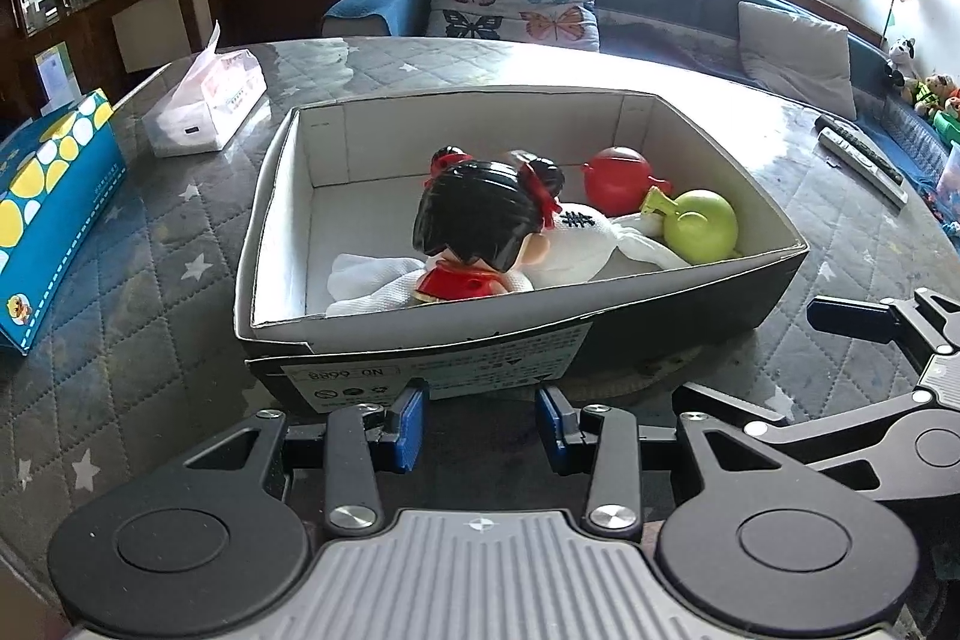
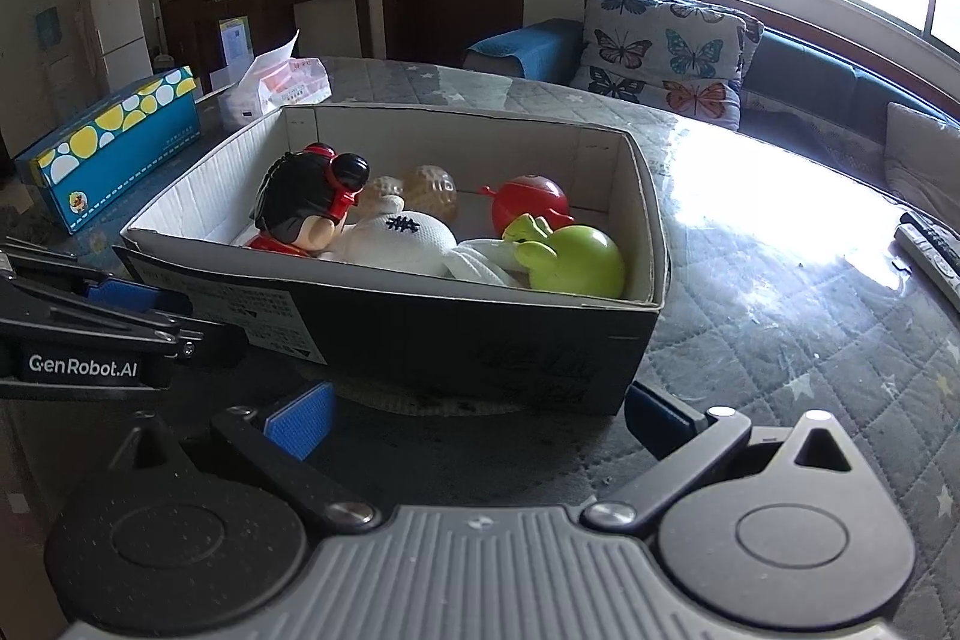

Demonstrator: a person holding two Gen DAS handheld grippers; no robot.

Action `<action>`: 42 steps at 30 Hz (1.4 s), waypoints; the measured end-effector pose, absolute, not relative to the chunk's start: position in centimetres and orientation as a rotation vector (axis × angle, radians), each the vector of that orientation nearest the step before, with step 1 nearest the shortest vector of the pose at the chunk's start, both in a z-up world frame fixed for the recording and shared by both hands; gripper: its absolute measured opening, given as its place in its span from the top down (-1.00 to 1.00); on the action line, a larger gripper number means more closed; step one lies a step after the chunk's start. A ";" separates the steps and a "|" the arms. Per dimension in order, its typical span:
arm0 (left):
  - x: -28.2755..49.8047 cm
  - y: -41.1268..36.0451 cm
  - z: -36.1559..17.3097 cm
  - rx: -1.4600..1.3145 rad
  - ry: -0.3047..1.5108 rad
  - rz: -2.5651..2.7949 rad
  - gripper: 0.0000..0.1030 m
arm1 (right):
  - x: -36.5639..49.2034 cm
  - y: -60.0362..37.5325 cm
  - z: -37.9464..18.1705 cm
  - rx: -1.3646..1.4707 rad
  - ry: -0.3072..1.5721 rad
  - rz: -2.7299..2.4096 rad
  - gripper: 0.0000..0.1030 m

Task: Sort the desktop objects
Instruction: 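Move both grippers toward the black shoebox of toys, then grasp the shoebox rim with the right gripper while the left gripper grasps the opposite rim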

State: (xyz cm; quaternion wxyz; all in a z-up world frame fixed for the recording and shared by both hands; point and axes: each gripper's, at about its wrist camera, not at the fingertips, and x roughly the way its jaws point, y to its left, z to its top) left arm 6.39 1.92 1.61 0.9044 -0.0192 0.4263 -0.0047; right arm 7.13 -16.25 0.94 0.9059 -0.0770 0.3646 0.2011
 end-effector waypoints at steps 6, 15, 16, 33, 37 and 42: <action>6.2 2.2 2.0 -0.047 0.872 -0.012 0.20 | 7.3 -16.5 1.4 -0.153 0.744 0.409 -1.00; 6.1 2.7 3.2 -0.058 0.845 -0.020 0.20 | 7.5 -16.9 3.0 -0.153 0.708 0.414 -1.00; 6.2 2.7 3.3 -0.055 0.845 -0.021 0.20 | 7.6 -16.9 3.1 -0.152 0.707 0.416 -1.00; 10.2 6.8 6.4 -0.072 0.787 0.051 0.28 | 13.0 -18.5 5.6 -0.095 0.699 0.401 -0.48; 13.1 9.1 5.9 -0.095 0.809 0.108 0.30 | 15.8 -18.5 5.3 -0.088 0.724 0.384 -0.26; 16.6 11.4 4.9 -0.111 0.848 0.133 0.32 | 19.4 -17.9 4.5 -0.106 0.762 0.361 -0.12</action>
